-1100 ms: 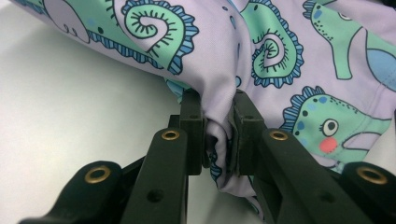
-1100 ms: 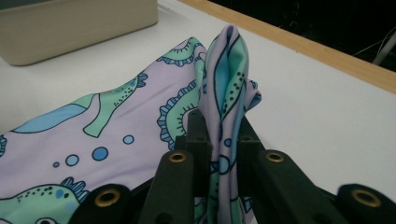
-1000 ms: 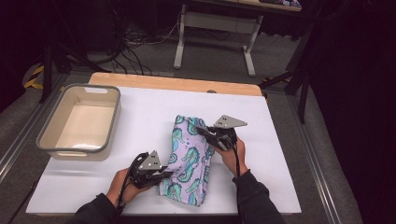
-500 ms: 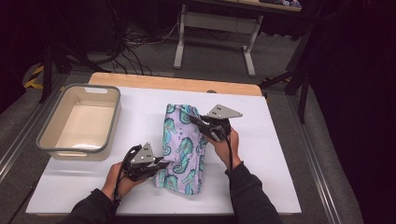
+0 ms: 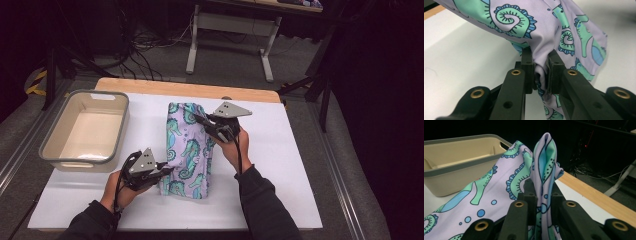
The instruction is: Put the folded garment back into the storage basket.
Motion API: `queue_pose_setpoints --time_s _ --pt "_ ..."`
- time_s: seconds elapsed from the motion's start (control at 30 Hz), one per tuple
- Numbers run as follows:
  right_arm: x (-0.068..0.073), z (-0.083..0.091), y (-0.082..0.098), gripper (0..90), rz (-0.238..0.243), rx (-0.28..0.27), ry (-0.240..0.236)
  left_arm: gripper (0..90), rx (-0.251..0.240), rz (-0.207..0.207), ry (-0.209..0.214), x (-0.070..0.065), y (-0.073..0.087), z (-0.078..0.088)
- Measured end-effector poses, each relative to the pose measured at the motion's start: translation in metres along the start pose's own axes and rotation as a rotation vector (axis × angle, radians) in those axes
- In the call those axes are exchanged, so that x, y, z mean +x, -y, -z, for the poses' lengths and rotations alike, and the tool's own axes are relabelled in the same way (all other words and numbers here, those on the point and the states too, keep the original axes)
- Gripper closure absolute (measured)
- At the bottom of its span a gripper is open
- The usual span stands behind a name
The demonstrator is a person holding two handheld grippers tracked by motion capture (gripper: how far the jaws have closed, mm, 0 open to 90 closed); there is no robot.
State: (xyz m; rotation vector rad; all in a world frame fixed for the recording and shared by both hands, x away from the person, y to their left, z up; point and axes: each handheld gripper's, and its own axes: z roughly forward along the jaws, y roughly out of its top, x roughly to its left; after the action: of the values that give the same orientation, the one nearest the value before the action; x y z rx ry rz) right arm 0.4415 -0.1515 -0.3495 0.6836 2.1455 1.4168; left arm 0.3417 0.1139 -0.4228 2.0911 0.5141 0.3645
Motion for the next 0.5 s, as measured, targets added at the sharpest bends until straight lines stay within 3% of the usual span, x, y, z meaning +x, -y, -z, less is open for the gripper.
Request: queue_pose_setpoints --time_s 0.33,0.5 --pt "0.004 -0.012 -0.016 81.9 0.02 -0.009 -0.014 79.6 -0.009 0.025 -0.012 0.009 0.001 0.012" --pt "0.004 -0.017 -0.018 82.0 0.008 -0.013 -0.023 79.6 -0.007 0.024 -0.023 0.012 0.002 0.019"
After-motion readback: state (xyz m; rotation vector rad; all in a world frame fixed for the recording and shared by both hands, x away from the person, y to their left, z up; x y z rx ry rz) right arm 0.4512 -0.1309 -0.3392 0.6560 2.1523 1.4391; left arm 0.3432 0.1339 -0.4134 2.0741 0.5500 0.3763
